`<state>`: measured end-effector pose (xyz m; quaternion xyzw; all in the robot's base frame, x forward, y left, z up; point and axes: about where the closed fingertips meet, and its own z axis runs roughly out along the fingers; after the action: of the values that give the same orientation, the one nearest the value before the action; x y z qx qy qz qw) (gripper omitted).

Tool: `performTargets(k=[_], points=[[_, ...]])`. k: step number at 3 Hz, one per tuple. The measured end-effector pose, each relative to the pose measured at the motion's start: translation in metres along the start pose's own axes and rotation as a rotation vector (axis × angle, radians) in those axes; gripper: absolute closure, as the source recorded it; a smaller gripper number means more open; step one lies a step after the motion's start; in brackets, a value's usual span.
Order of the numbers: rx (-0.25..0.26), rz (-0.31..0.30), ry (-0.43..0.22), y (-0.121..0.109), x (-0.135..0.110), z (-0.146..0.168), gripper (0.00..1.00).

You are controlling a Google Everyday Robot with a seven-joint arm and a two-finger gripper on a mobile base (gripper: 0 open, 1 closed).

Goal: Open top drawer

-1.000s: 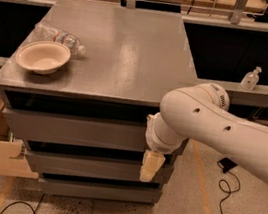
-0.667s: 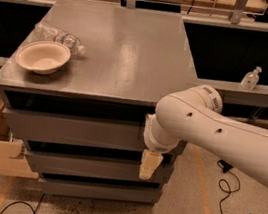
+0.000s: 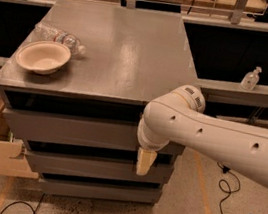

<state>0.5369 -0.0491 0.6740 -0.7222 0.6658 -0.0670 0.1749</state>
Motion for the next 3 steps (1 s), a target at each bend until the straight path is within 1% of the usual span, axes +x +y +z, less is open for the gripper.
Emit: performTargets(k=[1, 2, 3], points=[[-0.013, -0.020, 0.015, -0.008, 0.000, 0.017, 0.03], [-0.025, -0.029, 0.021, -0.010, 0.001, 0.024, 0.26], [-0.039, -0.011, 0.049, -0.002, 0.016, 0.012, 0.49]])
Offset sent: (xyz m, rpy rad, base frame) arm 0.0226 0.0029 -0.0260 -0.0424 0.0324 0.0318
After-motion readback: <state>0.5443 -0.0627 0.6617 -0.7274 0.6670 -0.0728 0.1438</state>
